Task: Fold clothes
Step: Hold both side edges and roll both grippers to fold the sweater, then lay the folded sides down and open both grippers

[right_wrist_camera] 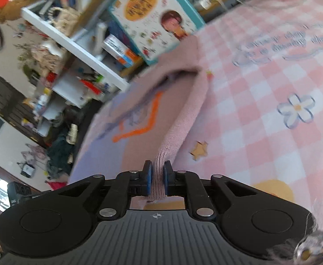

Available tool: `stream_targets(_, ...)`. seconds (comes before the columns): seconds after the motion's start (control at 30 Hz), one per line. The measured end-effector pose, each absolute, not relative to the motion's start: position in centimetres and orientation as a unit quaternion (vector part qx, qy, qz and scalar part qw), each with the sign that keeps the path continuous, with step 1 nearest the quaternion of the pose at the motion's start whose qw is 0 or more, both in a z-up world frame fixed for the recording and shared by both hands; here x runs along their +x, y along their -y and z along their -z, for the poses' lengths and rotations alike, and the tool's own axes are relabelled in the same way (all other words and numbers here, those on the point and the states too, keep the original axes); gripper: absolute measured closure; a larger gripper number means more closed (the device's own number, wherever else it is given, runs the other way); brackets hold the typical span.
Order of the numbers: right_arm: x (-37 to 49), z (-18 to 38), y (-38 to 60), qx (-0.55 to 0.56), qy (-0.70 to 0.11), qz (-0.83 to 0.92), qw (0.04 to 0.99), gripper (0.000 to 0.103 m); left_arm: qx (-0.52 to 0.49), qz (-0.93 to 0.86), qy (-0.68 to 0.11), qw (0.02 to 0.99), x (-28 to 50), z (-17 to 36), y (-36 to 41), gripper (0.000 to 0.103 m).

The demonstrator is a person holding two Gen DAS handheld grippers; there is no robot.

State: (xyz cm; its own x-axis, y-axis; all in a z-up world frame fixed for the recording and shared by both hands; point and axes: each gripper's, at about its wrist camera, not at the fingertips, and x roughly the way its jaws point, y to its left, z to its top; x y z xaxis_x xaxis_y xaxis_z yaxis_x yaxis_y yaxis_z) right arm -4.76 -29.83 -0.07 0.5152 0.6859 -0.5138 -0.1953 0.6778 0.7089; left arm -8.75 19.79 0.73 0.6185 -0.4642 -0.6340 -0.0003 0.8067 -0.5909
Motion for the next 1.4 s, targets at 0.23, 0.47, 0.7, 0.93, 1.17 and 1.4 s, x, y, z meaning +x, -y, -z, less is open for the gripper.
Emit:
stream_targets(0.23, -4.4, 2.0, 30.3, 0.321, -0.441, -0.265, 0.795, 0.088, -0.353, 0.129, -0.427, 0.823, -9.2, 1.5, -21.3, 0.096)
stream_targets(0.47, -4.2, 3.0, 30.8, 0.346, -0.448, -0.276, 0.777, 0.091, -0.375, 0.143, -0.420, 0.814, -9.3, 2.2, -21.5, 0.098)
stream_targets(0.7, -5.5, 2.7, 31.6, 0.330, -0.447, -0.267, 0.788, 0.095, -0.377, 0.155, -0.420, 0.811, -10.5, 2.4, -21.4, 0.099)
stream_targets(0.93, -8.6, 2.6, 33.2, 0.340, -0.451, -0.253, 0.786, 0.095, -0.401, 0.171, -0.419, 0.796, -12.9, 3.0, -21.1, 0.099)
stream_targets(1.17, -10.9, 2.2, 34.5, 0.379, -0.436, -0.269, 0.770, 0.095, -0.458, 0.197, -0.381, 0.779, -14.7, 3.3, -21.4, 0.099)
stream_targets(1.4, -8.2, -1.9, 34.3, 0.408, -0.330, -0.339, 0.781, 0.095, -0.434, 0.239, -0.281, 0.822, -12.2, -1.2, -21.4, 0.099)
